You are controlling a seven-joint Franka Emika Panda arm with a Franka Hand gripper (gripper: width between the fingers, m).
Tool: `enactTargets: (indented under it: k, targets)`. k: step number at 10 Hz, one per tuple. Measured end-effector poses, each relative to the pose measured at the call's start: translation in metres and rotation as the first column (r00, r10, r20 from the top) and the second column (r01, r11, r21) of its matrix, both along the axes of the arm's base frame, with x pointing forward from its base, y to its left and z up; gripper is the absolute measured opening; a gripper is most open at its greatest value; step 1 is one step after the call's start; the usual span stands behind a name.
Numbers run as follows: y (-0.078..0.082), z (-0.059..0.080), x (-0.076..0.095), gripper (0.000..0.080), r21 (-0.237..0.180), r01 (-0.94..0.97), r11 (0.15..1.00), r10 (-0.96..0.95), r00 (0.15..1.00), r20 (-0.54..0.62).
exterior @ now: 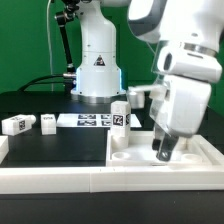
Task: Assemble square table
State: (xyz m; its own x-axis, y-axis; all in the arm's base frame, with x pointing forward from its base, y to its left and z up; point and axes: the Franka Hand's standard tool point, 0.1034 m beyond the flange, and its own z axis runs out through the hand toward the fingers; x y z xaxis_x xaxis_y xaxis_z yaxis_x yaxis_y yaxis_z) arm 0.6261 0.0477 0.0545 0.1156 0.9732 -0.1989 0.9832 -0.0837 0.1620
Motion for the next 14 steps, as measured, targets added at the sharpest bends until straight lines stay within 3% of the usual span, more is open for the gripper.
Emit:
enactTargets:
  k: [3,6,9,11,12,14]
  targets:
    - [-0.045,0.047,-0.019,0.0647,-0.012,-0.005,1.000,0.005,1.000,-0.017]
    - [-0.093,0.064,-0.046,0.0649,-0.013,0.028,1.000,-0.029,0.999,-0.020]
    - [-0.092,0.061,-0.046,0.0649,-0.003,0.104,0.995,-0.104,0.995,-0.006]
    - [-0.092,0.057,-0.047,0.0649,0.020,0.259,0.966,-0.260,0.965,0.022]
    - [-0.096,0.044,-0.051,0.0649,0.037,0.376,0.926,-0.377,0.925,0.038]
    - [-0.123,0.036,-0.071,0.0649,0.063,0.559,0.827,-0.561,0.828,0.011]
